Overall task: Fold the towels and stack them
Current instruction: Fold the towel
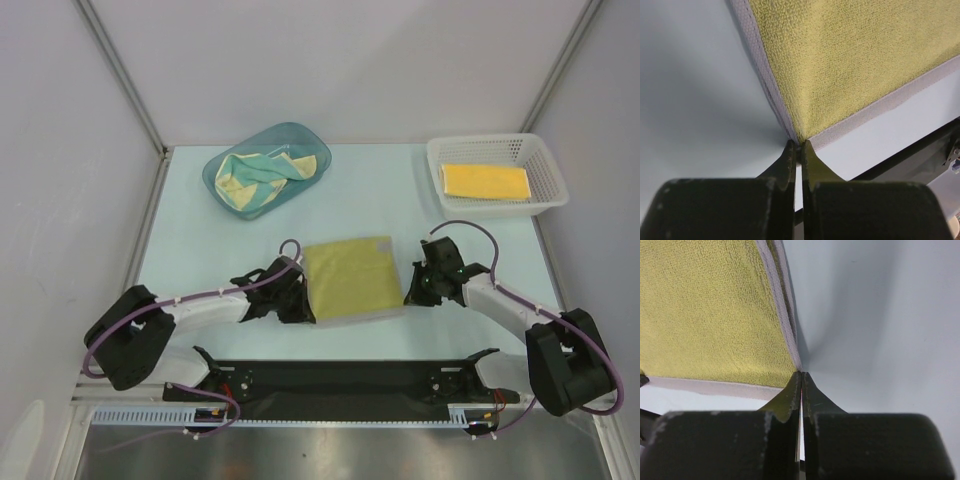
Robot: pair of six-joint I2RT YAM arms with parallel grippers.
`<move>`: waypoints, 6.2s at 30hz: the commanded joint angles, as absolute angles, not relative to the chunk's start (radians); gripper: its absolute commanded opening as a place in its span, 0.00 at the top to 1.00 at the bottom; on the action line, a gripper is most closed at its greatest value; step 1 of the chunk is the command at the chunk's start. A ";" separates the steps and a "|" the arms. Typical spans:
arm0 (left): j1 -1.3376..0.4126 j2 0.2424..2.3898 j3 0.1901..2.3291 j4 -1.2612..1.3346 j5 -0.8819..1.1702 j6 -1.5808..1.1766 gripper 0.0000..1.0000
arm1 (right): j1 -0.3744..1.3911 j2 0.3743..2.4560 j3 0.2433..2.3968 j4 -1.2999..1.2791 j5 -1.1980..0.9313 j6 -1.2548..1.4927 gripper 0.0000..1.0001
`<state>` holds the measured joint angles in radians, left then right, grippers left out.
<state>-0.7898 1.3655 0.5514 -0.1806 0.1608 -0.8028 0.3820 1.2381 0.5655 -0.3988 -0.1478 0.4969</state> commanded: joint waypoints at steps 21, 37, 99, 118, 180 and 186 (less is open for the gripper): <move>-0.822 1.181 0.563 -0.292 0.158 -0.830 1.00 | 0.368 1.106 0.597 -0.522 -0.107 0.566 1.00; -0.828 1.307 0.491 -0.172 0.166 -0.821 0.90 | 0.370 1.151 0.500 -0.399 -0.106 0.577 0.96; -0.428 1.887 1.413 -0.436 0.299 0.058 0.50 | 0.161 2.006 1.563 -0.667 -0.776 -0.262 0.52; -0.382 2.046 1.485 -0.540 0.336 0.189 0.50 | 0.135 2.253 1.763 -0.905 -0.761 -0.454 0.50; -0.382 2.088 1.516 -0.623 0.406 0.192 0.67 | 0.130 2.226 1.727 -0.807 -0.709 -0.382 0.99; -0.385 2.114 1.535 -0.630 0.463 0.176 0.85 | 0.129 2.223 1.717 -0.796 -0.712 -0.374 1.00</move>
